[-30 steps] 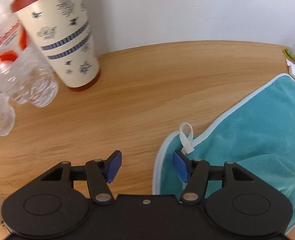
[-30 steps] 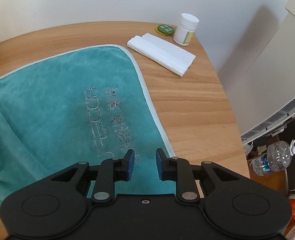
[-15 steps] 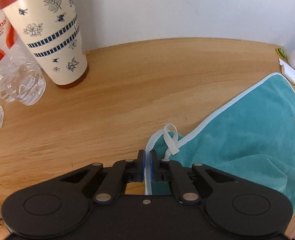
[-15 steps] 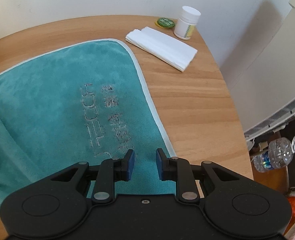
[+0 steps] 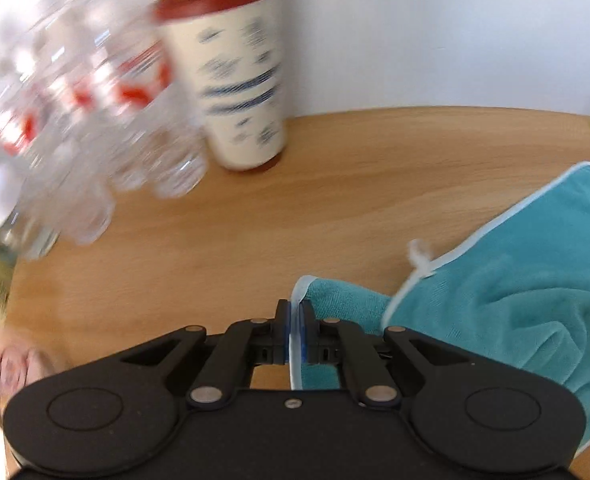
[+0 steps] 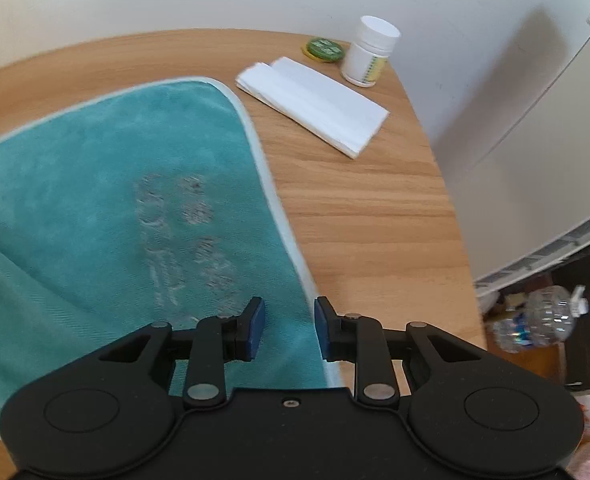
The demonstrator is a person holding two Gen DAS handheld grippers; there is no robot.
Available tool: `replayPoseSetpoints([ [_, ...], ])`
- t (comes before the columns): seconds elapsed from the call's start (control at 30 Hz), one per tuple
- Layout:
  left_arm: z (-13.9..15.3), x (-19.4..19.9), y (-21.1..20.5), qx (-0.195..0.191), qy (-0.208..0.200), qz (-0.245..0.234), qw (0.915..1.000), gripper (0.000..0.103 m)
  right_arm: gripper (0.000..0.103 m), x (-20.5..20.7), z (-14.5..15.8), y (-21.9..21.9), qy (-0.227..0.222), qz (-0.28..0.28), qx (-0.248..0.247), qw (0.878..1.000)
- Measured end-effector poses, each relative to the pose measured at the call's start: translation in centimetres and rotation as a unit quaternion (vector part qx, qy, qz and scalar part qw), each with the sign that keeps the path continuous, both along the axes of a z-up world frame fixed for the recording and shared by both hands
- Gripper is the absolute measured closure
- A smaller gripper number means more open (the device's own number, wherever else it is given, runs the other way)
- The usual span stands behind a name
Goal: Fold towel
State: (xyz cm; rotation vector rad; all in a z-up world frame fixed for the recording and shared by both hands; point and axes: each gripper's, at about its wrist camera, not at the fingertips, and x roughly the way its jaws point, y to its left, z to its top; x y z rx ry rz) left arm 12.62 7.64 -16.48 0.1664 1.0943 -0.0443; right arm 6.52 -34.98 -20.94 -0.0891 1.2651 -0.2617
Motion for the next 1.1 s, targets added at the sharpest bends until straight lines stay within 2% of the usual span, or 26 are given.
replayPoseSetpoints([
  [0.07,0.3,-0.6,0.8,0.001,-0.004,0.012,0.9999,0.099,0.073,0.0,0.0,0.1,0.006,0.002,-0.012,1.0],
  [0.4,2.2,-6.2,3.6,0.056,-0.031,0.076,0.995,0.099,0.073,-0.8,0.0,-0.4,0.036,0.001,-0.04,0.999],
  [0.5,2.1,-8.4,4.2,0.072,-0.018,0.088,0.9934,0.099,0.073,-1.4,0.1,-0.9,0.045,-0.012,-0.04,0.998],
  [0.7,1.2,-11.6,5.0,0.079,0.009,0.099,0.992,0.099,0.073,-1.9,0.2,-0.8,0.056,0.005,-0.044,0.997],
  [0.83,1.2,-13.3,5.1,0.051,0.027,0.1,0.9933,0.098,0.073,-2.0,0.2,-0.8,0.062,0.013,-0.042,0.997],
  [0.93,1.7,-13.7,4.6,0.032,0.028,0.093,0.9948,0.093,0.073,-1.8,0.3,-0.9,0.066,0.026,-0.038,0.997],
  [0.97,1.8,-13.5,4.5,0.028,0.029,0.091,0.9951,0.088,0.073,-1.8,0.4,-1.0,0.065,0.028,-0.03,0.997],
  [1.07,2.4,-12.7,4.3,0.012,0.014,0.079,0.9967,0.059,0.072,-1.6,1.4,-1.4,0.043,0.032,-0.005,0.999],
  [1.1,2.9,-12.2,4.1,0.007,0.001,0.07,0.9975,0.057,0.071,-1.4,2.1,-1.5,0.027,0.037,-0.003,0.999],
])
